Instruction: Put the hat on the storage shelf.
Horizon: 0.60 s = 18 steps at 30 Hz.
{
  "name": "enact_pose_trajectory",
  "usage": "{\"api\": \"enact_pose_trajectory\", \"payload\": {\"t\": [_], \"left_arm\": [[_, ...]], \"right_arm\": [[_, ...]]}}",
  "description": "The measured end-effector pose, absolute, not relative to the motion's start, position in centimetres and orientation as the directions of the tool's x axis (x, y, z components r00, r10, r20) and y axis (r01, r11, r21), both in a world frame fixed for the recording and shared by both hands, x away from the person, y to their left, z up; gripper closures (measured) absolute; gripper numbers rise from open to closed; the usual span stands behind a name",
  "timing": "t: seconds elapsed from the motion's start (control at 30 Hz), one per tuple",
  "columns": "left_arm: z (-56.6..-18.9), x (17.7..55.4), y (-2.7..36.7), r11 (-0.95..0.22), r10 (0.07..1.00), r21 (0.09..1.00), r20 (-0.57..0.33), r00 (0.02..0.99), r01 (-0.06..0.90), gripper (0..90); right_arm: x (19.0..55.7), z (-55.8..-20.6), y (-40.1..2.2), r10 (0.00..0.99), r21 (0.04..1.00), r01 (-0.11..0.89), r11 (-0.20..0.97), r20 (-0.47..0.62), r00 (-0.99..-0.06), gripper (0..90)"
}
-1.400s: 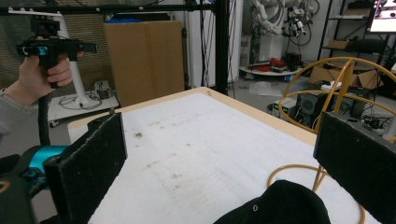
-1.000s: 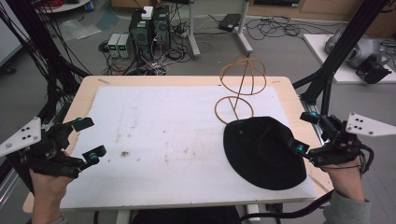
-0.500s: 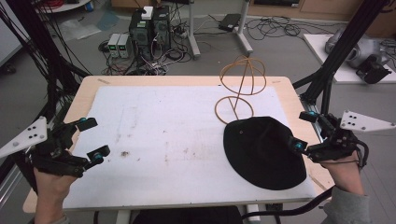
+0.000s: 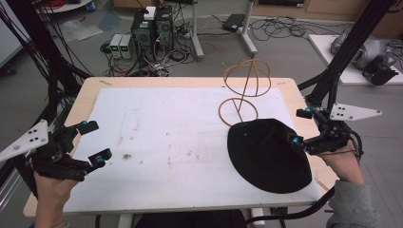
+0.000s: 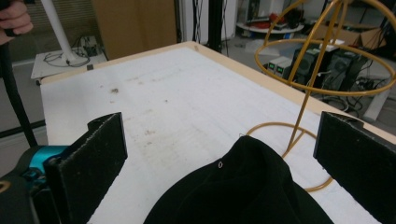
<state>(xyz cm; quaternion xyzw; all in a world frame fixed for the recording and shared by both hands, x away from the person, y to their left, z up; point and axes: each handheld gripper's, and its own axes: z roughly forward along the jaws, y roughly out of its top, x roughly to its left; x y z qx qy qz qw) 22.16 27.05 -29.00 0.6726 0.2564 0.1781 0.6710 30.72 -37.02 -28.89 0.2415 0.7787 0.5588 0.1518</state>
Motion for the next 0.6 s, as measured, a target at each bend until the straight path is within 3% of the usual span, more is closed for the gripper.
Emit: {"api": "enact_pose_trajectory", "payload": {"t": [0.6], "left_arm": [[-29.4,21.7,27.4,0.024,0.599,0.992,-0.113,0.792,0.123,2.1]], "right_arm": [[35.0,-31.0,-36.7,0.534,0.91,0.274,0.313,0.07,-0.842,1.8]]}}
